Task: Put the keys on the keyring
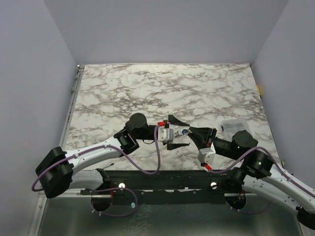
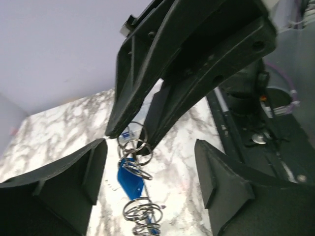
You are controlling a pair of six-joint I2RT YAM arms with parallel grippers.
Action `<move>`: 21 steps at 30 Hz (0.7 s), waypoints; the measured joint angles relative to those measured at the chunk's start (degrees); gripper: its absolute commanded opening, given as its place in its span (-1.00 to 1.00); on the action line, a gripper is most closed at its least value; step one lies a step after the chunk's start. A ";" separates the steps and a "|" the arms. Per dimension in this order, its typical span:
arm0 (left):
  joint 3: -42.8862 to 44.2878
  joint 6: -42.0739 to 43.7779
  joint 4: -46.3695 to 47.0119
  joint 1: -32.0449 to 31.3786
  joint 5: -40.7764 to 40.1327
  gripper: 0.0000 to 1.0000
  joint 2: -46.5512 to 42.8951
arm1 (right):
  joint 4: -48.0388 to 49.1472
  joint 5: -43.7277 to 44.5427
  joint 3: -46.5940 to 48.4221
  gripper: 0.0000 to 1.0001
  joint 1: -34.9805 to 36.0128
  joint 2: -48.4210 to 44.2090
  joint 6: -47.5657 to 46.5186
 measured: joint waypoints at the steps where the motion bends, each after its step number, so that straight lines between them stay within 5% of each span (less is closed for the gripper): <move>1: -0.15 0.66 0.20 -0.31 -0.85 0.27 0.00 | 0.33 -0.22 0.00 -0.99 0.02 -0.02 0.09; 12: -1.09 7.37 3.21 -1.95 -10.16 -0.94 3.32 | 2.56 -1.29 -0.11 -0.99 0.00 -1.20 1.51; 21: -2.51 9.73 4.13 -2.89 -14.43 -1.00 1.64 | 3.82 0.68 -0.66 -0.99 0.17 -1.66 2.40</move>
